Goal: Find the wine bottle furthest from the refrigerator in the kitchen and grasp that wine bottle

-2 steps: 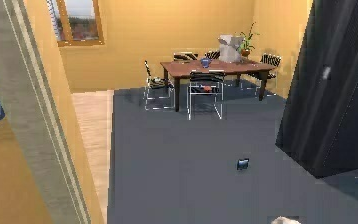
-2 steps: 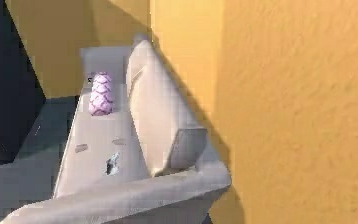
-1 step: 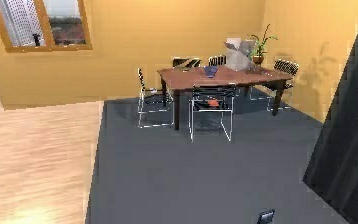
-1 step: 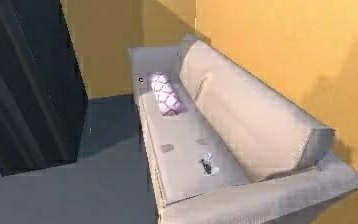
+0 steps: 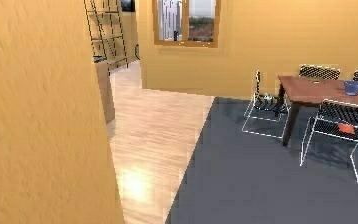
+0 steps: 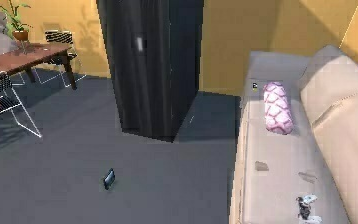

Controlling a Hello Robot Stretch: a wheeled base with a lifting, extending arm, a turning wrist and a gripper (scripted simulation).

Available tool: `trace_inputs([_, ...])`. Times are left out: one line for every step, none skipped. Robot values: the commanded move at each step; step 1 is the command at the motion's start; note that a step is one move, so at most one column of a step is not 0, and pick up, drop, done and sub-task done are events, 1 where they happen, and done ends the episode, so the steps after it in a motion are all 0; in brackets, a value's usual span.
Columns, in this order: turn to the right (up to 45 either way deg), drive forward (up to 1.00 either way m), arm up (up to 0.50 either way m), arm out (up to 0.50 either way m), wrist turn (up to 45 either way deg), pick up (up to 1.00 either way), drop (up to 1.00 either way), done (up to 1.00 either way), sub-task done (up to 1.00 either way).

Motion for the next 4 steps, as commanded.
trace_inputs([0.0, 0.65, 0.00, 0.00, 0.0, 0.00, 0.00, 0.00, 0.00])
trace_inputs([-12.0, 0.00, 0.00, 0.00, 0.0, 0.00, 0.00, 0.00, 0.00])
trace_inputs([0.0, 0.65, 0.00, 0.00, 0.0, 0.00, 0.00, 0.00, 0.00])
trace_inputs([-45.0, 0.00, 0.00, 0.00, 0.0, 0.00, 0.00, 0.00, 0.00])
